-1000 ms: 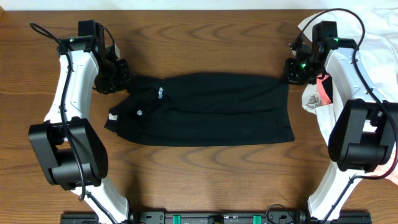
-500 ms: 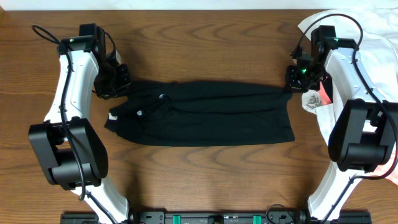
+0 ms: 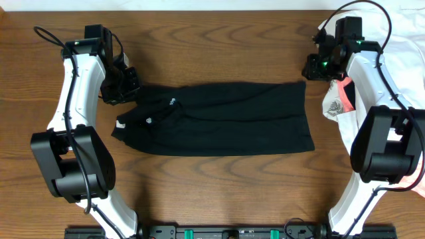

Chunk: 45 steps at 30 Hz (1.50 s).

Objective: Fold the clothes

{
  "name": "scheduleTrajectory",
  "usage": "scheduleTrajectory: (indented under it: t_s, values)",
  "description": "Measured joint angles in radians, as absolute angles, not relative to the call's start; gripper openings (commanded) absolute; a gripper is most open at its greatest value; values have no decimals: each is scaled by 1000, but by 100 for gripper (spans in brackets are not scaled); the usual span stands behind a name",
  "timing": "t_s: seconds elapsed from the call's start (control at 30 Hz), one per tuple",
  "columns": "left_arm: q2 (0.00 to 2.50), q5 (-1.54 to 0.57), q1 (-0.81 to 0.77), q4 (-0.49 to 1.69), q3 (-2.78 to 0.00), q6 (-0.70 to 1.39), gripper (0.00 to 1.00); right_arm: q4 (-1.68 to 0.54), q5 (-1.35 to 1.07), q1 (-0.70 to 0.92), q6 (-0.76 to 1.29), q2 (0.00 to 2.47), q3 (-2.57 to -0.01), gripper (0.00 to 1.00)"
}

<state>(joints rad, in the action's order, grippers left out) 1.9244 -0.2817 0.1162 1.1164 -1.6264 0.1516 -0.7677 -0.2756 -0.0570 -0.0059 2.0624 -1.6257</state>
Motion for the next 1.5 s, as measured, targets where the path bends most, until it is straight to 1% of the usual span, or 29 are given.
scheduleTrajectory:
  t_s: [0.2, 0.27, 0.53, 0.7, 0.9, 0.97, 1.1, 1.13, 1.17, 1.23, 1.27, 1.3, 1.33, 1.4, 1.5]
  values:
    - [1924, -282, 116, 1106, -1626, 152, 6, -744, -272, -50, -10, 2089, -1626, 55]
    - [1924, -282, 116, 1106, -1626, 152, 6, -745, -270, -51, -12, 2106, -1626, 57]
    - [1924, -282, 116, 1106, -1626, 152, 6, -734, -268, -51, -12, 2213, -1626, 57]
    - [1924, -282, 116, 1105, -1626, 152, 6, -719, -273, -51, -7, 2220, -1628, 58]
    - [1924, -282, 116, 1102, -1626, 152, 6, -727, -304, -56, 36, 2236, -1646, 53]
    - [1924, -282, 116, 1102, -1626, 152, 6, -741, -319, -61, 46, 2239, -1652, 51]
    - [1924, -282, 116, 1102, -1626, 152, 6, -796, -347, -62, 57, 2241, -1655, 49]
    - [1924, -282, 116, 1102, -1626, 152, 6, -810, -351, -62, 58, 2241, -1656, 47]
    - [1924, -282, 116, 1102, -1626, 152, 6, -823, -357, -62, 60, 2241, -1656, 43]
    - [1924, -282, 116, 1102, -1626, 152, 6, -842, -365, -62, 60, 2241, -1656, 33]
    - [1924, -282, 116, 1102, -1626, 152, 6, -849, -369, -62, 65, 2243, -1656, 31]
    - [1924, -282, 116, 1102, -1626, 152, 6, -852, -371, -62, 70, 2245, -1656, 26]
    - [1924, -282, 116, 1102, -1626, 152, 6, -852, -372, -62, 73, 2245, -1656, 20]
    - [1924, -282, 116, 1101, -1626, 152, 6, -849, -376, -62, 71, 2251, -1655, 1]
    - [1924, -282, 116, 1101, -1626, 152, 6, -833, -386, -62, 79, 2256, -1654, 1]
